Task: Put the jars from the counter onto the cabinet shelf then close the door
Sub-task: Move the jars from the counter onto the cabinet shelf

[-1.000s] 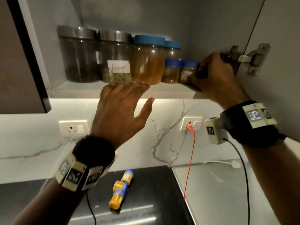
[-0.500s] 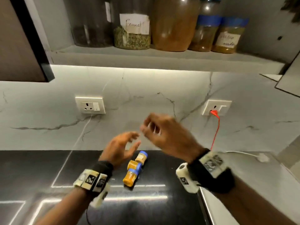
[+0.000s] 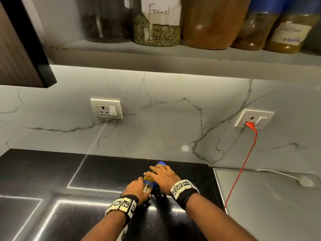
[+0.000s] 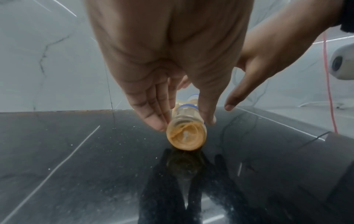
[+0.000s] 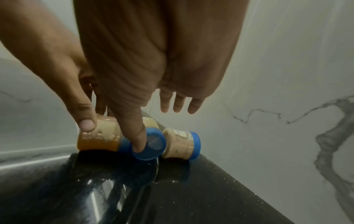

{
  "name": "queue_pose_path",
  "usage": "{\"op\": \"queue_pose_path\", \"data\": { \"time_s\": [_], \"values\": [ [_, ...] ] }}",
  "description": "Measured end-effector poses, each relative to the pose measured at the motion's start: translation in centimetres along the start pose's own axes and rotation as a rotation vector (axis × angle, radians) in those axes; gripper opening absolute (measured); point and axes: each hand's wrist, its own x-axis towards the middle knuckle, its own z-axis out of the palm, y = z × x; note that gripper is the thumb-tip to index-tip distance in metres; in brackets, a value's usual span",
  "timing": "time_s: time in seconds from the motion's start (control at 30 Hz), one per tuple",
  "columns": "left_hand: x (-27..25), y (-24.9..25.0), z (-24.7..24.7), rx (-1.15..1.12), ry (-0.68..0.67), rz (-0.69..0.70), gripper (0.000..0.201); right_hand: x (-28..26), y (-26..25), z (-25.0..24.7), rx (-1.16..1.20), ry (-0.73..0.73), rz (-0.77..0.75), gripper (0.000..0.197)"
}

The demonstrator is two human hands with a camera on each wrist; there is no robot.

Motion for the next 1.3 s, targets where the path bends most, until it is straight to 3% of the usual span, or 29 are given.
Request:
{"op": "queue_pose_path", "data": {
  "time_s": [0.3,0.47,0.63,0.83,0.97,1.1,1.3],
  "values": [
    [-0.4,-1.6,-0.1,0.002,-0.148,0.044,0.09,1.6,0.8,2.5,-0.094,0.055,-0.042,0.066],
    [-2.3,-3.9,-0.5,-0.06,-0.151,0.046,0.077,0.8,-0.8,2.9,-0.135,0.051,-0.038,0.062],
    [-5.0,-4.6,-2.3,-0.185,-0.148,0.135,0.065,-1.7,-1.5,1.8,0.108,0.112,0.056,0.067],
    [-10.6,0.4,-8.7,-0.406,0.058,0.442,0.058,-7.0,-1.4,-2.5,0.644,0.375,0.228,0.06],
    [-16.2,5.7,-15.1,-0.554,0.126,0.707,0.068,-12.7,-1.5,-8.6,0.889,0.597,0.131,0.061],
    [-22.5,10.2,-20.8,-0.559,0.302,0.972,0.076,-19.8,-3.6,-16.5,0.983,0.877,0.045,0.038],
    [-29.4,16.9,-27.6,-0.596,0.6,1.25,0.068,-28.5,-7.8,-26.8,0.985,1.374,0.035,0.034]
  ]
}}
